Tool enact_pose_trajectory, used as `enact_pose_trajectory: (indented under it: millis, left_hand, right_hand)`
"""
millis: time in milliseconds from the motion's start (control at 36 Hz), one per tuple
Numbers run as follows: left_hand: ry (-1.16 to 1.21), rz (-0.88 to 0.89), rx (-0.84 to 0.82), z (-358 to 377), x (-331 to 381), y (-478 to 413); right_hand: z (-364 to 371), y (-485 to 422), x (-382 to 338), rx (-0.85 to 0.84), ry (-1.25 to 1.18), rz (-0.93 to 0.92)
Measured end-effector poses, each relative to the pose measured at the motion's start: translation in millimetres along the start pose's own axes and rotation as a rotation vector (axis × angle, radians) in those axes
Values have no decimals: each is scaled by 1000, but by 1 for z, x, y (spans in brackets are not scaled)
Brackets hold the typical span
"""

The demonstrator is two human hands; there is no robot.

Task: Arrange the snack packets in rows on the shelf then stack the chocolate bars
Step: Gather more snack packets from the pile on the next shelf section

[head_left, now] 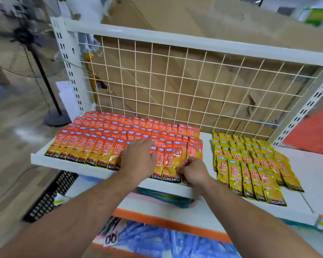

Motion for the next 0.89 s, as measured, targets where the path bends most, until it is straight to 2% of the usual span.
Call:
enact_pose_trajectory:
  millis: [167,278,611,778,889]
  left_hand:
    - [-13,-72,3,-6,0,11]
    - [-45,-98,-23,-6,5,21]
    - [-83,-107,-52,-2,15,41]
    - [-135,-42,-99,-2,22,48]
    - [-125,28,-125,-1,28,48]
  right_hand:
    - [5,4,-8,42,326,-93]
    - [5,4,-7,32,452,-144]
    - [7,1,-2,13,560,-226]
    - [1,6,-2,80,535,-194]
    - [-6,20,-8,152,590,-259]
Point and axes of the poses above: each hand's wrist, its own y-axis away from the middle knuckle, its own z-axis out of the palm, x = y × z, the point moved 1 cm from there along -y, towards the middle knuckle, and after that the axes turned 11 degrees about -y, right-handed, at the moved point
